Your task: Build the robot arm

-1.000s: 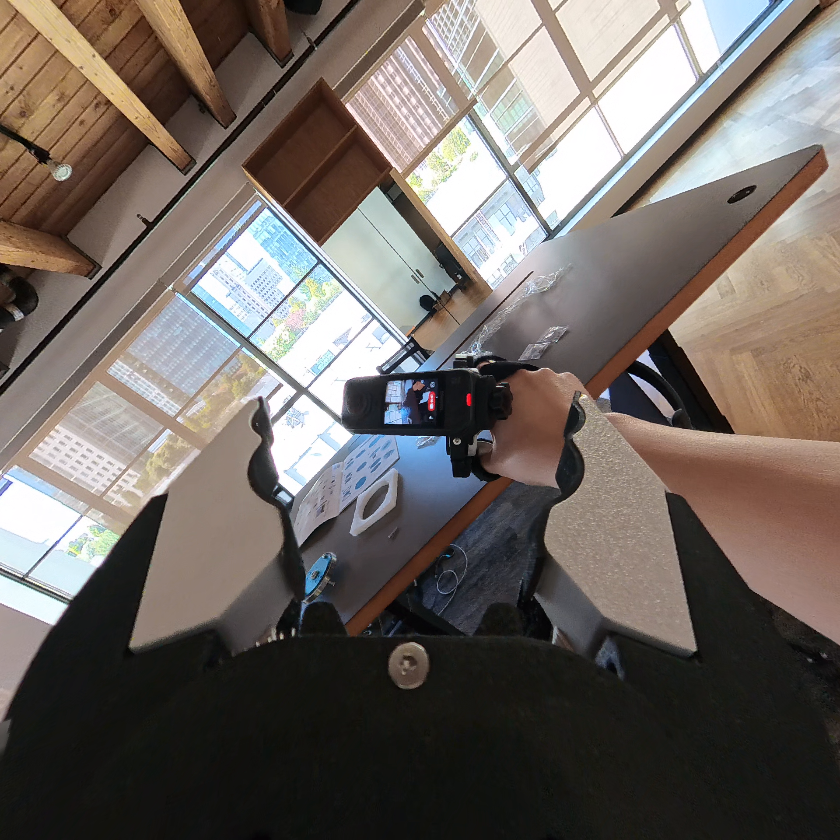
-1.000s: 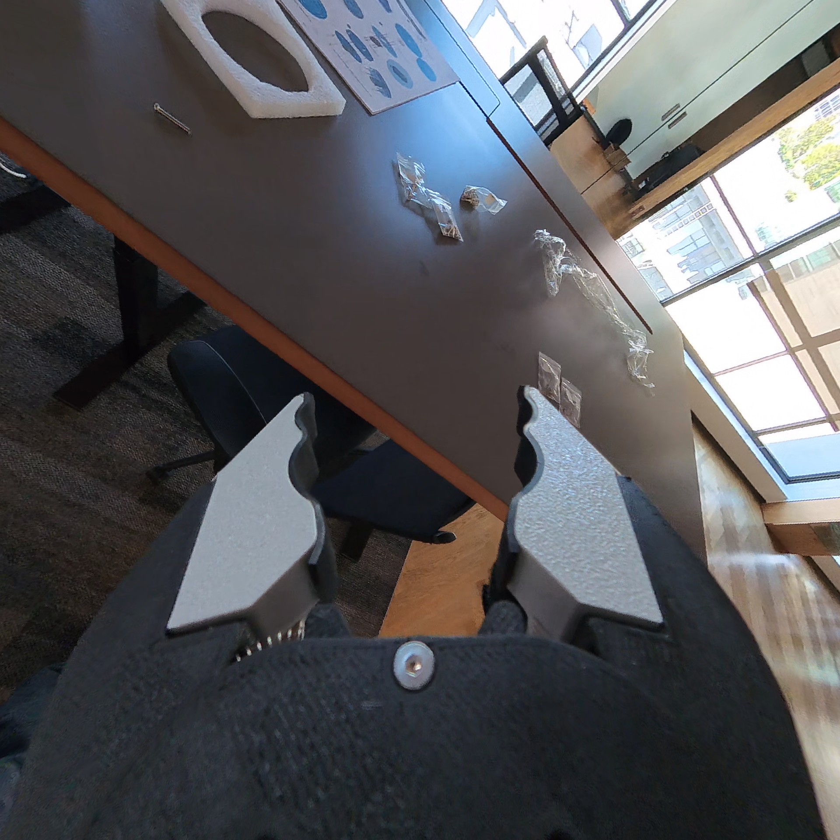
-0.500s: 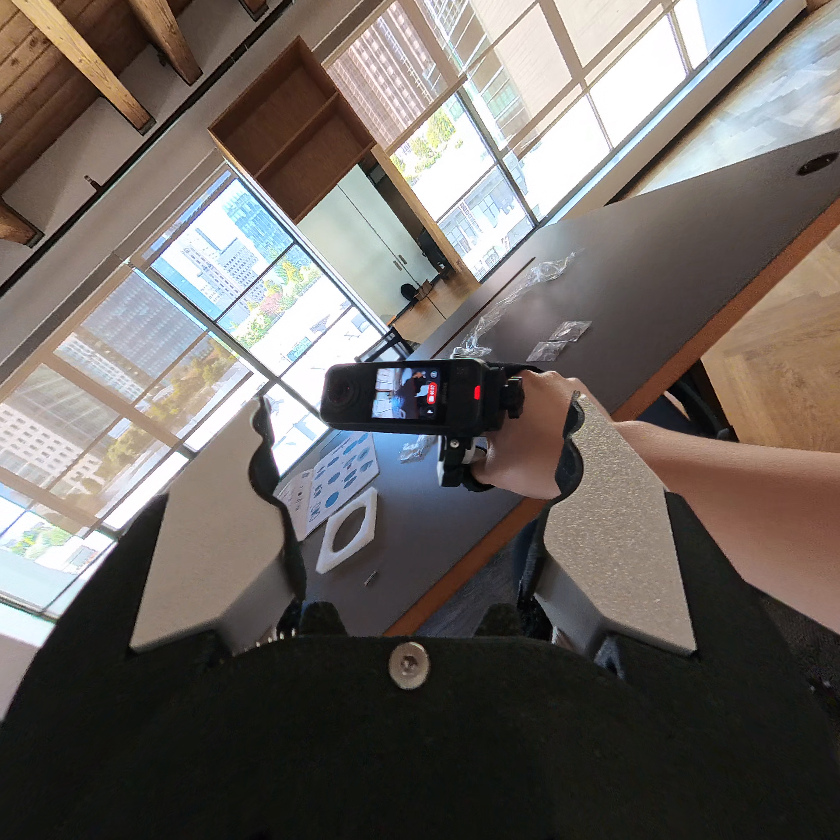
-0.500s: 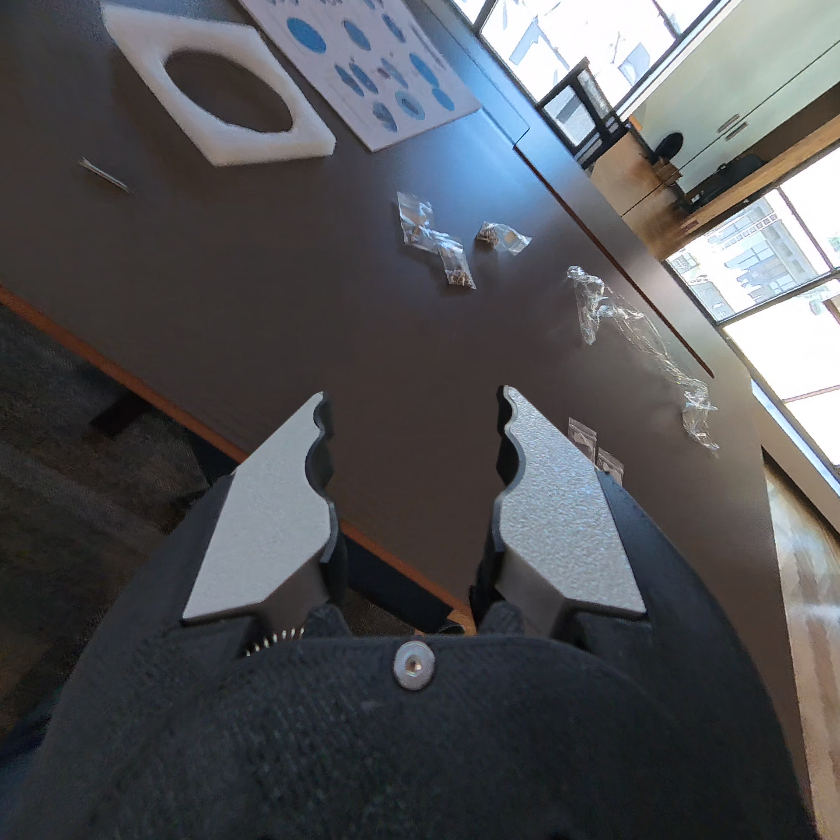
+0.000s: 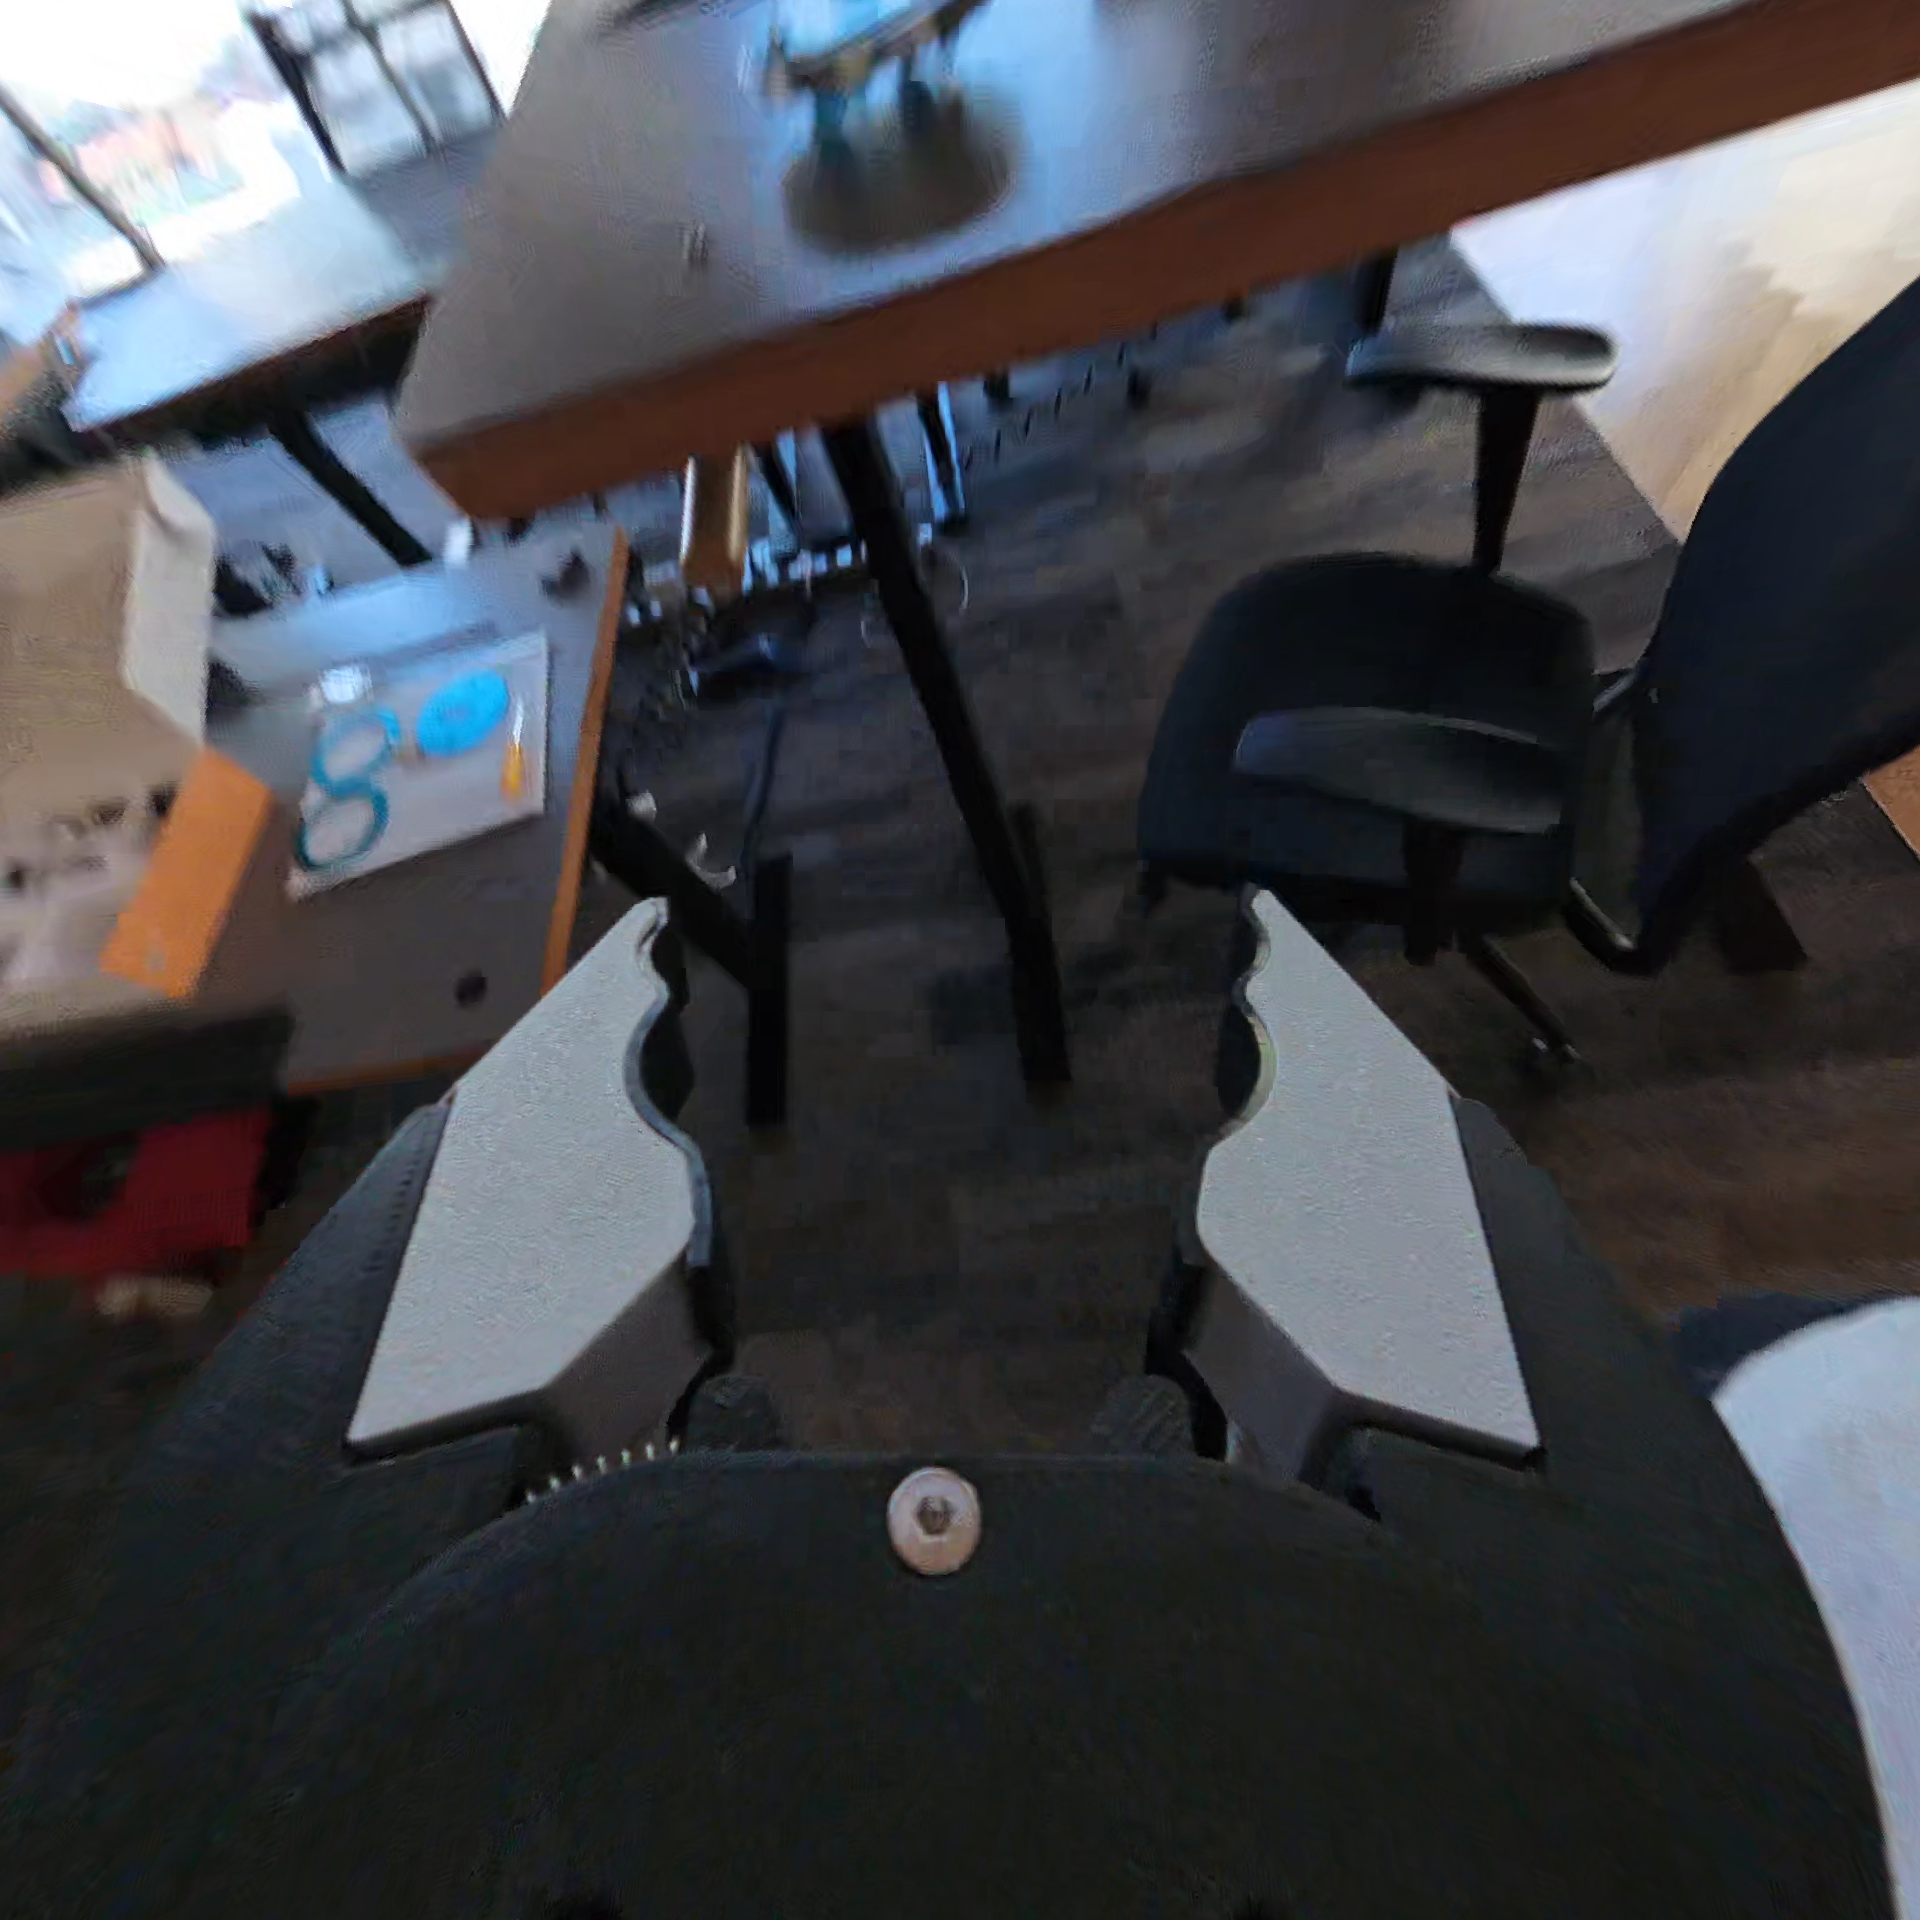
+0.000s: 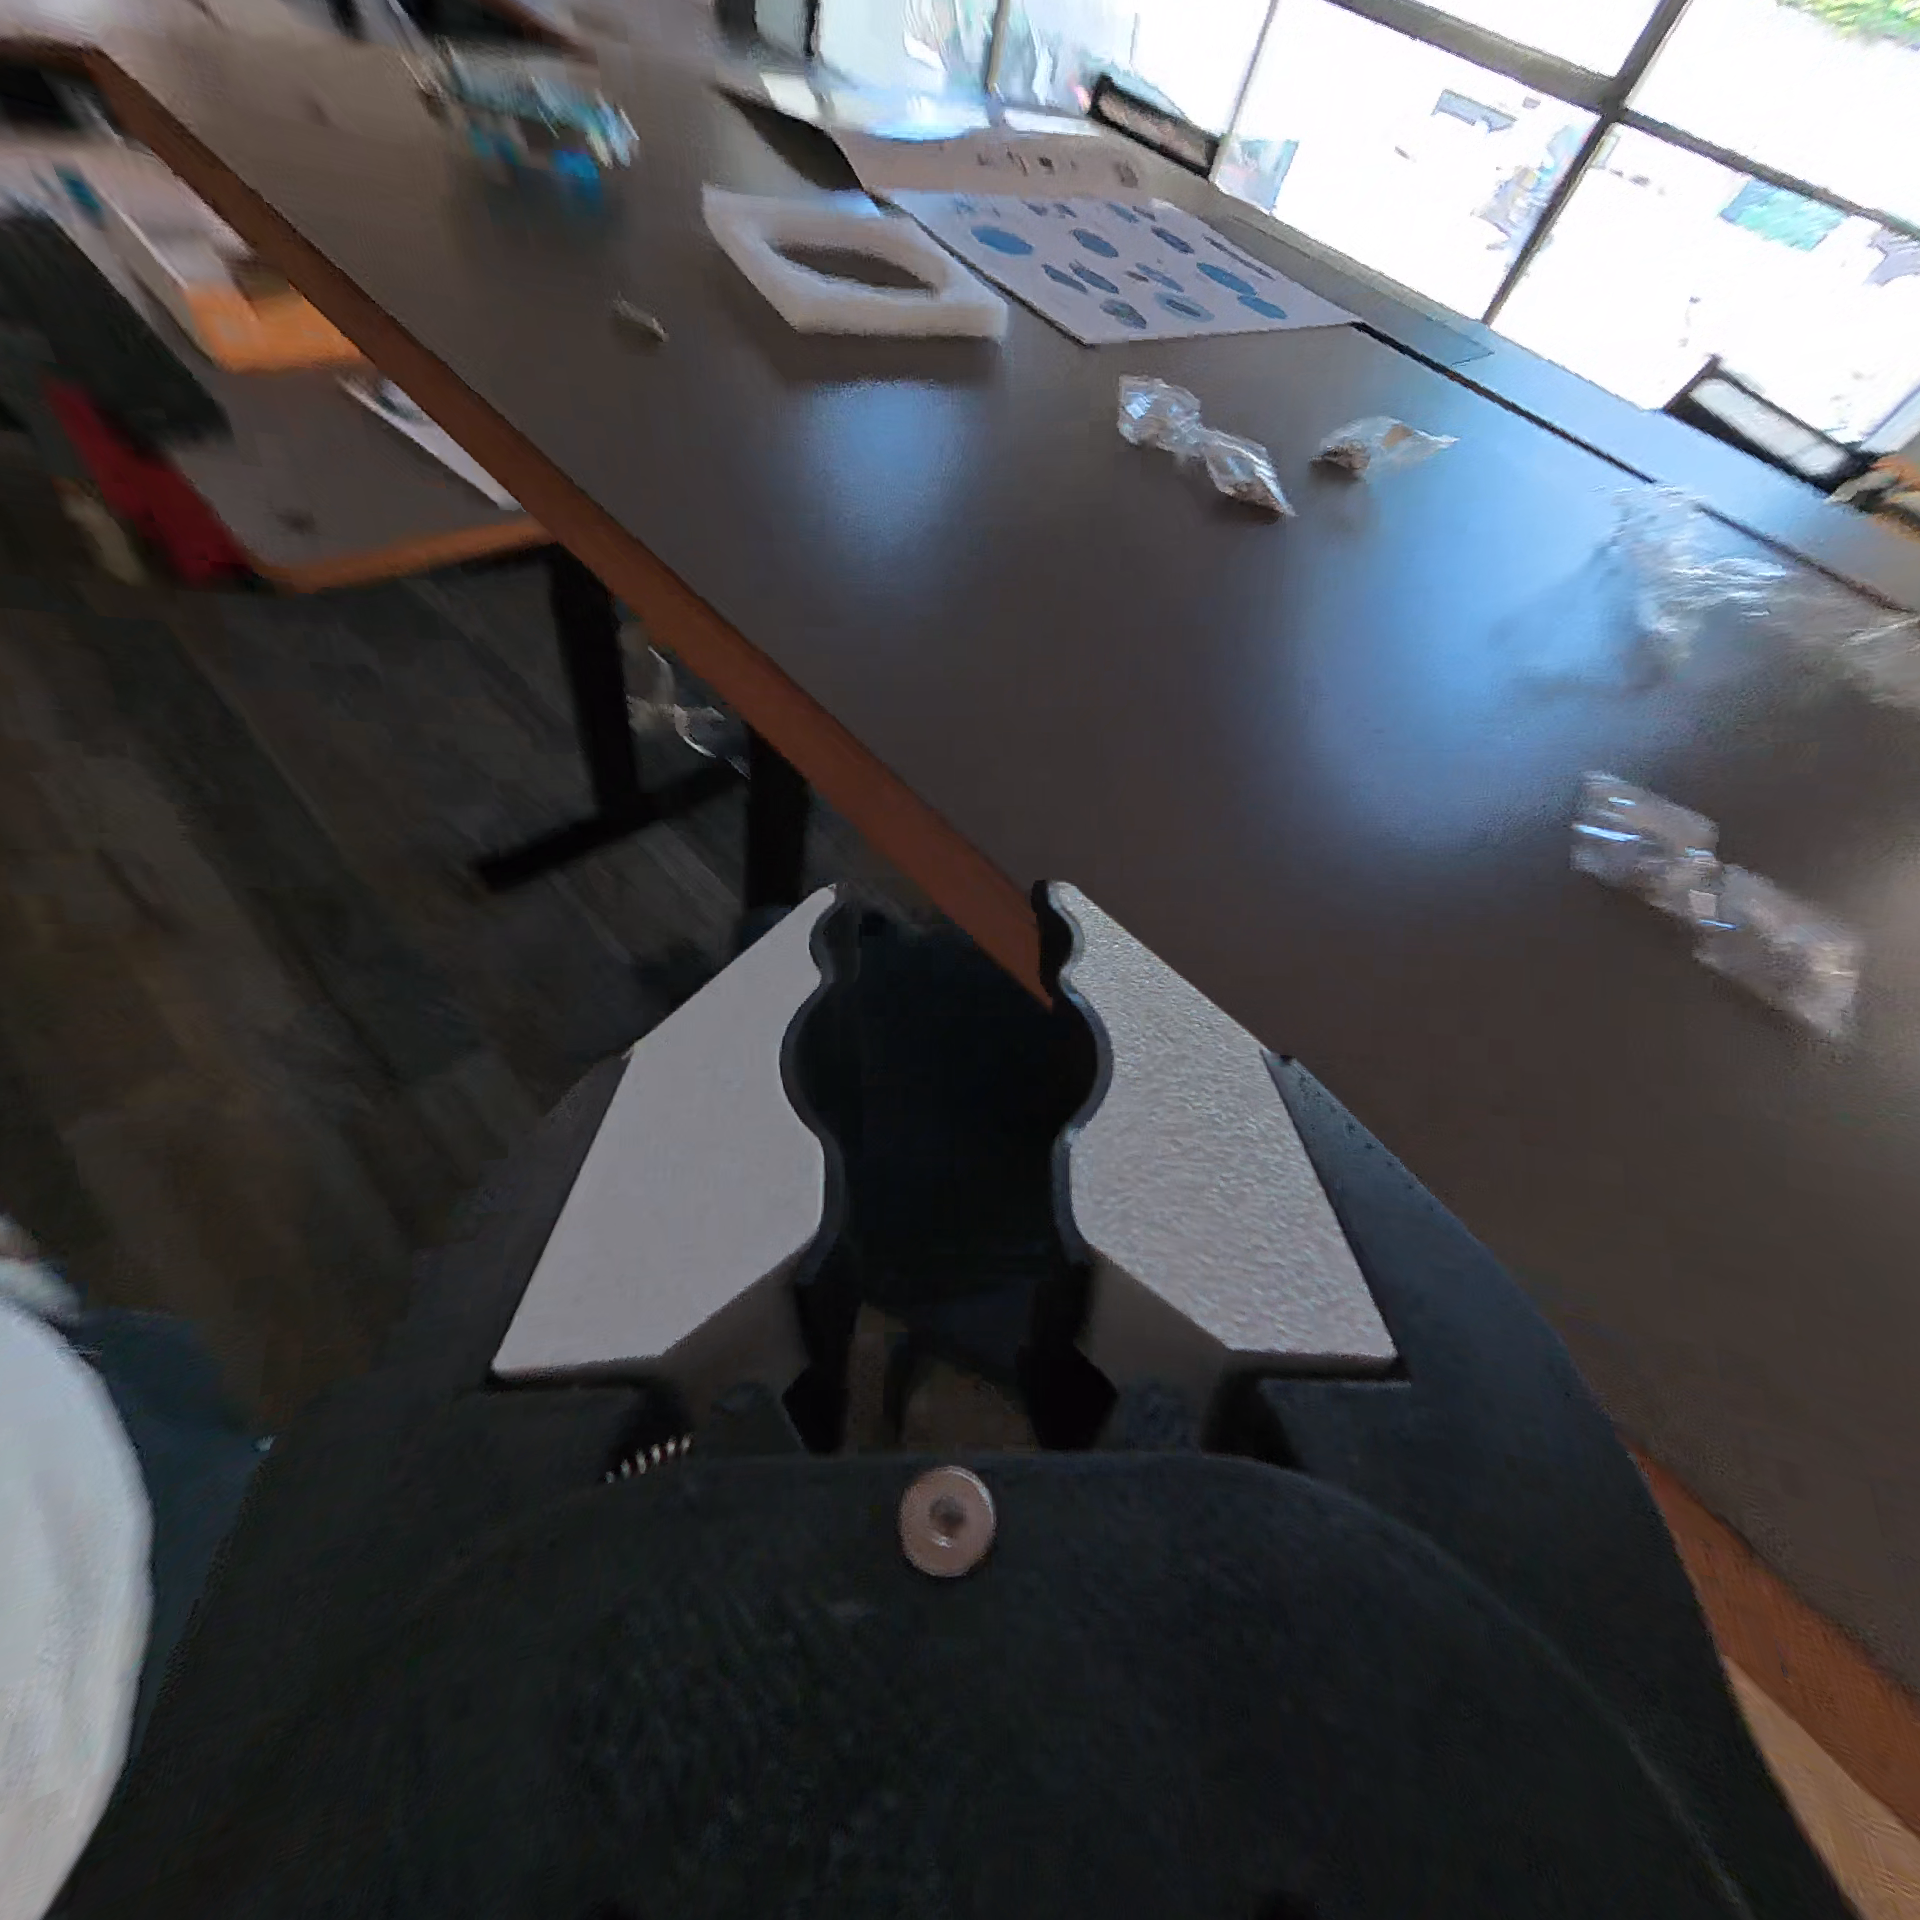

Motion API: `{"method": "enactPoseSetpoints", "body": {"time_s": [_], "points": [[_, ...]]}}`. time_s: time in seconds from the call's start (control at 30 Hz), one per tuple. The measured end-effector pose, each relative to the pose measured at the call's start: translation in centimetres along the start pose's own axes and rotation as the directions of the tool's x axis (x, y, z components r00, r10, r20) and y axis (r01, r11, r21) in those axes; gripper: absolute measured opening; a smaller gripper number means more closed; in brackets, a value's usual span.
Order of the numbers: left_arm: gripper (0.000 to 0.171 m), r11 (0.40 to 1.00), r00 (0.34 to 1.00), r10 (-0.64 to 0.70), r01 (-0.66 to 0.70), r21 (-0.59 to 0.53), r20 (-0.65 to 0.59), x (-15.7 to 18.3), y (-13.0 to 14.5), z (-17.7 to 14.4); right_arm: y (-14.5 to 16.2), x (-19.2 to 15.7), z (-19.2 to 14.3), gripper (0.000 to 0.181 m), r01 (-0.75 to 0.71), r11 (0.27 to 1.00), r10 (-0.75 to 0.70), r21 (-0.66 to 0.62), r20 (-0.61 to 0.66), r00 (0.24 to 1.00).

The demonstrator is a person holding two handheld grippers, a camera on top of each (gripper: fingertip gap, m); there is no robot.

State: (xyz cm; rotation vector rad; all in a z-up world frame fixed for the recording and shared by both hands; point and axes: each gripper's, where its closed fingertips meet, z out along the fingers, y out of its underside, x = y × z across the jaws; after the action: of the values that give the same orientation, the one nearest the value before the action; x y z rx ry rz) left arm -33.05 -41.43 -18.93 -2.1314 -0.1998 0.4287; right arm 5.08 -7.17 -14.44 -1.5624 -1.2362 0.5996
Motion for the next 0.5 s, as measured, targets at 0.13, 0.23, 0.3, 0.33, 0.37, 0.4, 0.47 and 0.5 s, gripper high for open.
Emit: {"method": "enactPoseSetpoints", "body": {"time_s": [0.13,0.23,0.3,0.33,0.37,0.4,0.47,0.5], "points": [[0.099,0.995,0.993,-0.070,0.076,0.062,-0.094,-2.6,-2.1,2.3,-7.0,-4.3,5.5,0.039,-0.087,0.985,0.044,0.146,0.276,0.960],[0.089,0.975,0.958,-0.069,0.123,0.182,-0.280,-3.5,-8.0,5.3,-13.6,-7.8,12.1,0.054,0.003,0.980,-0.089,0.201,0.420,0.903],[0.089,0.969,0.941,-0.019,0.100,0.225,-0.338,-4.8,-10.8,7.7,-16.9,-10.3,16.5,0.061,0.062,0.970,-0.169,0.234,0.470,0.866],[0.087,0.965,0.933,0.025,0.072,0.254,-0.358,-5.3,-12.0,8.9,-18.0,-11.4,18.6,0.063,0.089,0.966,-0.200,0.244,0.482,0.853],[0.083,0.956,0.924,0.070,0.045,0.289,-0.376,-5.8,-13.1,10.1,-18.8,-12.5,20.6,0.067,0.119,0.961,-0.230,0.248,0.488,0.842],[0.076,0.944,0.909,0.123,0.017,0.329,-0.399,-6.2,-14.1,11.3,-19.3,-13.3,22.5,0.070,0.143,0.958,-0.252,0.248,0.490,0.835],[0.072,0.934,0.877,0.180,-0.009,0.358,-0.446,-7.2,-15.7,14.0,-19.9,-15.1,25.9,0.078,0.162,0.960,-0.261,0.229,0.517,0.815],[0.075,0.937,0.852,0.188,-0.007,0.348,-0.488,-7.5,-16.4,15.5,-20.0,-15.9,27.5,0.082,0.176,0.963,-0.259,0.202,0.537,0.803]]}}
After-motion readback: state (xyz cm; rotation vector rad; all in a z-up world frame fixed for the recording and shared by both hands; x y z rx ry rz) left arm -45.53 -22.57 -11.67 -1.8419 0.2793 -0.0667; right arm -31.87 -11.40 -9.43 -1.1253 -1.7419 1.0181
